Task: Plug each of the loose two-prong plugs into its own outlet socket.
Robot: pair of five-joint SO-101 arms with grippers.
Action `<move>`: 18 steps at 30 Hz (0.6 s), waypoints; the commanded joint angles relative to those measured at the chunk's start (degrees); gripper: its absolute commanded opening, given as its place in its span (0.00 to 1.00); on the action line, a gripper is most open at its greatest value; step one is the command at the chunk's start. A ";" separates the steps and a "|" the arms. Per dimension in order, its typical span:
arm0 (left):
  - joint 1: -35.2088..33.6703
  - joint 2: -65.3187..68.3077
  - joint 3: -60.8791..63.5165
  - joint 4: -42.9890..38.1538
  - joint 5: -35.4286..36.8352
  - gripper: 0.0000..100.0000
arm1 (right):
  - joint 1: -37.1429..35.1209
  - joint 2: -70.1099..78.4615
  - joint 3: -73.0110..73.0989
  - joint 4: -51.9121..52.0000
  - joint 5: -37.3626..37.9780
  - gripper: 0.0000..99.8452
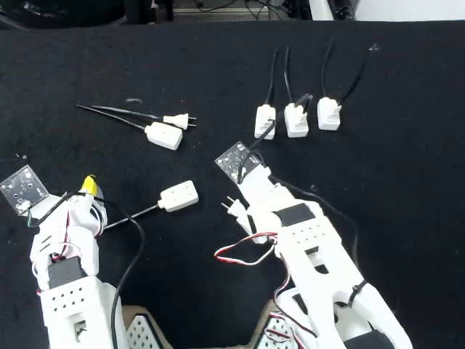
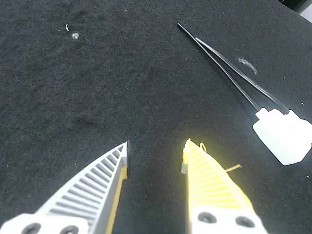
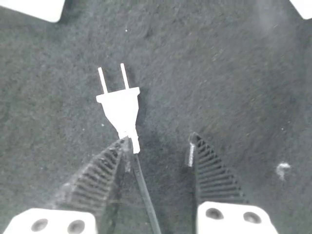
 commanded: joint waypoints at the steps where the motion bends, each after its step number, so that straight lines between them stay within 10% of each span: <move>1: -0.13 -0.70 -3.21 -0.97 0.53 0.19 | -4.31 0.40 -0.57 -0.53 -0.18 0.18; 18: -0.13 -0.70 -3.21 -0.88 0.53 0.19 | -3.78 17.98 -9.36 -1.67 8.88 0.18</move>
